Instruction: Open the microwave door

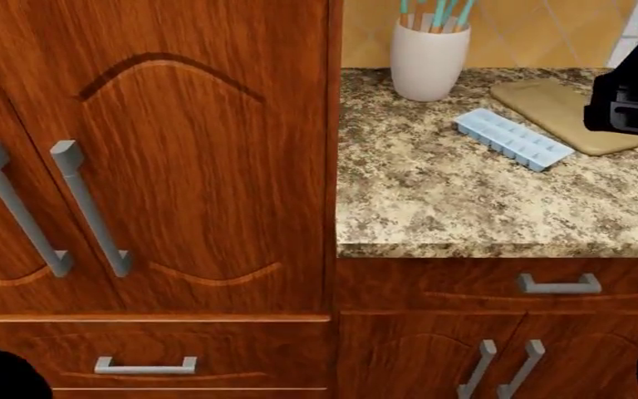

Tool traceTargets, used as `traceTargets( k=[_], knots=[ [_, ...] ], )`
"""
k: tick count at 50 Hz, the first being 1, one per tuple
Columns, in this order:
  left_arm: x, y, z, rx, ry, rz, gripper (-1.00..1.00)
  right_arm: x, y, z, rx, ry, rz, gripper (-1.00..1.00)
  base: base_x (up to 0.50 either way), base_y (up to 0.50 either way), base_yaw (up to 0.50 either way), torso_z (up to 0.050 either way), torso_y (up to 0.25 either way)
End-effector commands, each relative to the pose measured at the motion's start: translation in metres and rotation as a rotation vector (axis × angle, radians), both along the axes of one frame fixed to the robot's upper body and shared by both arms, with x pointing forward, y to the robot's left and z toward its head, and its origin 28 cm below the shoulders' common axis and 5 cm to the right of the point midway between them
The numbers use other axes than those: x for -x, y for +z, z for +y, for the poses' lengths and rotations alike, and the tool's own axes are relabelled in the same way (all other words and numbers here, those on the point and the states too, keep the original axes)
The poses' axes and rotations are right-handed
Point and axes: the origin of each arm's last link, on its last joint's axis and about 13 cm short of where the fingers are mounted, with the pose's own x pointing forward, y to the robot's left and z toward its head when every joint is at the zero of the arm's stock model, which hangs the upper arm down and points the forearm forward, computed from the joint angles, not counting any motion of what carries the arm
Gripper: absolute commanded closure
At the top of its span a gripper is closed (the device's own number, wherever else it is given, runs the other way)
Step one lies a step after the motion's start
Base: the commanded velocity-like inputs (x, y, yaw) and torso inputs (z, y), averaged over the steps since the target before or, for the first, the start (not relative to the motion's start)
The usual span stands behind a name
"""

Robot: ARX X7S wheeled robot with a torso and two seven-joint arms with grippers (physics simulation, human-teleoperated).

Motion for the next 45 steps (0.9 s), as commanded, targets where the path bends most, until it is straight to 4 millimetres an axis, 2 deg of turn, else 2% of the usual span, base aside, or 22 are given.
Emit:
traceTargets(
  k=[1, 6, 13, 25, 35, 45],
  knots=[
    [-0.017, 0.059, 0.010, -0.088, 0.035, 0.089, -1.00, 0.003, -0.001, 0.001, -0.008, 0.017, 0.000, -1.00, 0.00, 0.00, 0.00, 0.000, 0.000],
    [-0.030, 0.092, 0.019, -0.054, 0.009, 0.124, -1.00, 0.004, -0.002, 0.001, -0.009, 0.020, 0.000, -1.00, 0.00, 0.00, 0.00, 0.000, 0.000],
    [-0.055, 0.115, 0.022, -0.063, 0.019, 0.155, -1.00, 0.004, 0.000, 0.001, -0.005, 0.020, 0.000, -1.00, 0.00, 0.00, 0.00, 0.000, 0.000],
    [-0.102, 0.135, 0.025, -0.104, 0.062, 0.219, -1.00, 0.004, 0.004, 0.004, 0.009, 0.034, -0.002, -1.00, 0.00, 0.00, 0.00, 0.000, 0.000],
    [-0.123, 0.149, 0.022, -0.107, 0.065, 0.243, -1.00, 0.003, 0.006, 0.005, 0.009, 0.039, -0.002, -1.00, 0.00, 0.00, 0.00, 0.000, 0.000],
    [-0.143, 0.150, 0.018, -0.129, 0.086, 0.263, -1.00, 0.001, 0.005, 0.005, 0.010, 0.039, 0.001, -1.00, 0.00, 0.00, 0.00, 0.000, 0.000]
  ],
)
